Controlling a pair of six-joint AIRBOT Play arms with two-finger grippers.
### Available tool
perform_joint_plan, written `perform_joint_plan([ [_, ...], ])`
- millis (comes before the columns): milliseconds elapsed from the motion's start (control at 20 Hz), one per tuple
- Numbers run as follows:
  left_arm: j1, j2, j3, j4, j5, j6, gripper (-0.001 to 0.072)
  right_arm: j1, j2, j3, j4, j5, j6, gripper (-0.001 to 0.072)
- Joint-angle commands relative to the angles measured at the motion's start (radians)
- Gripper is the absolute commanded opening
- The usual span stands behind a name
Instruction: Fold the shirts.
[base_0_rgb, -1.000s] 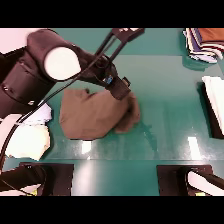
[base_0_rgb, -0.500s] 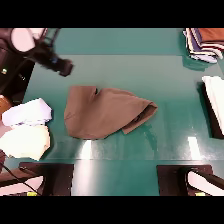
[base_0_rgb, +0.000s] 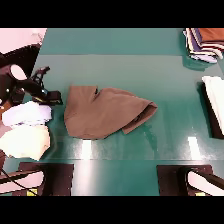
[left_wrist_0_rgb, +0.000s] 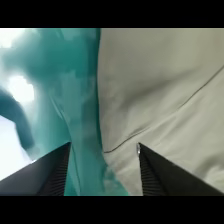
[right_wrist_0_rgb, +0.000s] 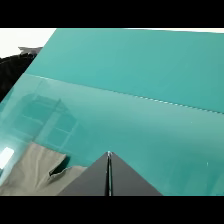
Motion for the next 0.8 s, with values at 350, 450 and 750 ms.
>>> perform_joint_plan([
  [350,0.014,0.000,-0.203,-0.117,0.111,0.006,0.0499,0.000,-0.001,0.001,0.002,0.000,0.000,0.0014],
  [450,0.011,0.000,-0.203,-0.163,0.114,0.023,0.0499,0.000,0.000,0.001,0.001,0.000,0.000,0.0014],
  [750,-0.062,0.000,-0.202,-0.182,0.143,0.032,0.0497,0.000,0.000,0.001,0.002,0.021,0.000,0.0014],
])
